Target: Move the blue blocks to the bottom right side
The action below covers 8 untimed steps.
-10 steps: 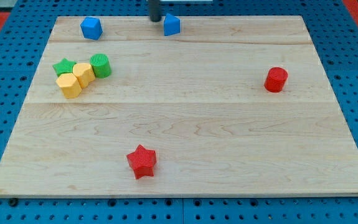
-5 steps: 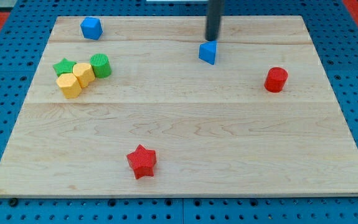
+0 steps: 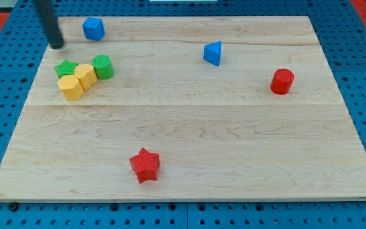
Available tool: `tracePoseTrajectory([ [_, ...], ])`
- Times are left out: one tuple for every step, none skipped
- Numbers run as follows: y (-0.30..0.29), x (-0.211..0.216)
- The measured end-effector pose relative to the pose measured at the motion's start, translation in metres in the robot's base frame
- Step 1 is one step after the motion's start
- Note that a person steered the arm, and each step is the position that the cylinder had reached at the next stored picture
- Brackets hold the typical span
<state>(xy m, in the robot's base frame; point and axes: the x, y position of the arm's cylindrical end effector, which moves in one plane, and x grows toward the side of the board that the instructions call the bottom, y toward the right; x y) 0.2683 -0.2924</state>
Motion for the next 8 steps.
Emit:
tracePoseTrajectory([
  [0.029,-0.065],
  [0.1,-0.033],
  [0.191,-0.014],
  [0.221,0.019],
  [0.237,0.039],
  [0.284,0.058],
  [0.286,0.085],
  [0.278,0.167],
])
